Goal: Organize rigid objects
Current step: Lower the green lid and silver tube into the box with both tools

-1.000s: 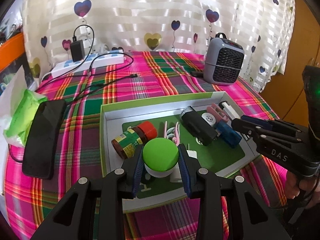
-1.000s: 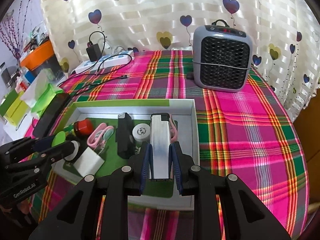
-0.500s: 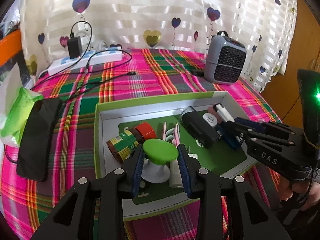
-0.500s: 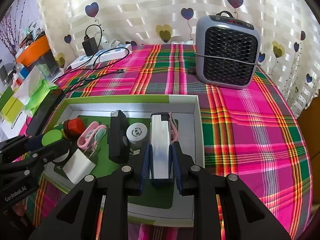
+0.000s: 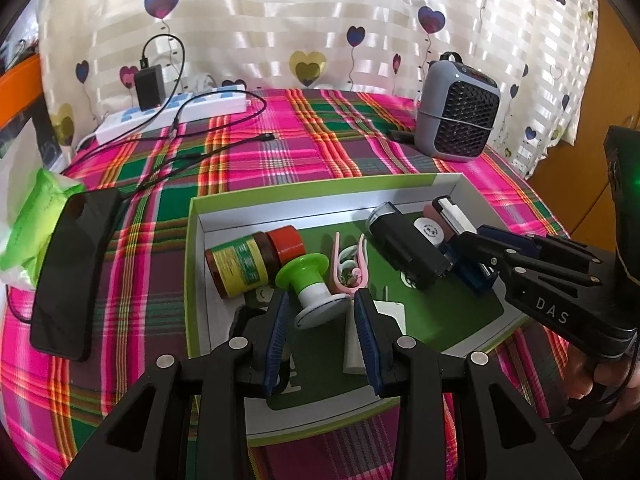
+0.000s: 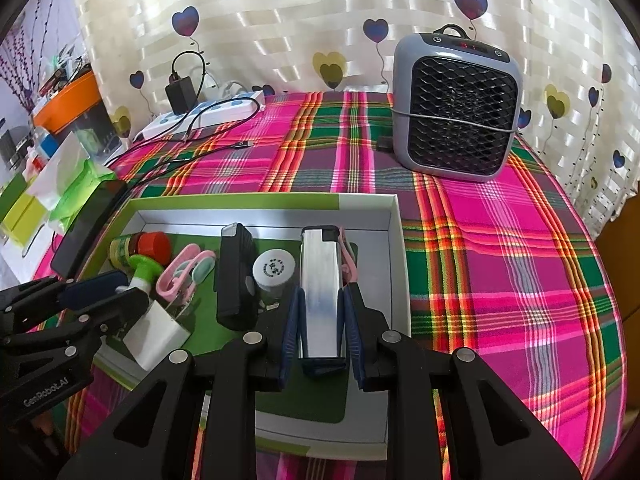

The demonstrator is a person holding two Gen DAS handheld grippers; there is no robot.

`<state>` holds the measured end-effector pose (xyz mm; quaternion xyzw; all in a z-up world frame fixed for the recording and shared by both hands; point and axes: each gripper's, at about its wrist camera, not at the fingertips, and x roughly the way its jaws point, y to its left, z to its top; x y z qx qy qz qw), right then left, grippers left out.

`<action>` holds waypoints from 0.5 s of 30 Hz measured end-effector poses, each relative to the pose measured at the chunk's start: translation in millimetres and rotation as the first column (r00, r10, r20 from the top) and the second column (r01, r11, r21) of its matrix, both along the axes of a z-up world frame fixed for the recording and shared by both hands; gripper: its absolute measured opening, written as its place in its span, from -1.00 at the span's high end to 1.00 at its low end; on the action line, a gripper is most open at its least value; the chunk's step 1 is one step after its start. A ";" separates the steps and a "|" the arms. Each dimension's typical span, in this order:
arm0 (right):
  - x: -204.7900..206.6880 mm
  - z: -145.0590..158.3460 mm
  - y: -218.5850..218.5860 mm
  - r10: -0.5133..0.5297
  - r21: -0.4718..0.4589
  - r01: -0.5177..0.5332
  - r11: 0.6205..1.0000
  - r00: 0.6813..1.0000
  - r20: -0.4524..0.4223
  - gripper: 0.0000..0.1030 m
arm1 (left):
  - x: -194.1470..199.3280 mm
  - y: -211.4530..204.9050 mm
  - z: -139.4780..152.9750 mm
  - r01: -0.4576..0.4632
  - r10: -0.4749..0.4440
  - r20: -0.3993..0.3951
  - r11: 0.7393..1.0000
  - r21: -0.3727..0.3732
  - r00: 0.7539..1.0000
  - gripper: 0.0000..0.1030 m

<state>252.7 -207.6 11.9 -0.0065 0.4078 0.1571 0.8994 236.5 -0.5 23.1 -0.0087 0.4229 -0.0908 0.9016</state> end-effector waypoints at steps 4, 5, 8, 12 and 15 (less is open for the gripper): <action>-0.7 0.7 0.0 0.000 0.004 0.000 1.000 1.000 0.000 0.53 | -0.9 -0.3 -0.3 -0.003 0.003 0.001 1.000 0.012 1.000 0.37; -0.5 0.7 0.1 0.000 0.006 0.000 1.000 1.000 -0.001 0.53 | -1.4 0.2 -0.3 -0.004 0.004 0.001 1.000 0.012 1.000 0.37; -0.9 1.1 0.4 0.000 0.005 0.000 1.000 1.000 -0.001 0.53 | -1.9 0.1 -0.2 -0.005 0.005 0.001 1.000 0.015 1.000 0.36; -1.1 1.1 0.5 0.000 0.005 0.000 1.000 1.000 -0.002 0.53 | -2.4 -0.2 0.0 -0.005 0.005 0.003 1.000 0.016 1.000 0.36; -1.3 1.3 0.9 0.003 0.009 -0.003 1.000 1.000 -0.003 0.53 | -2.9 -0.1 0.3 -0.008 0.008 0.004 1.000 0.019 1.000 0.36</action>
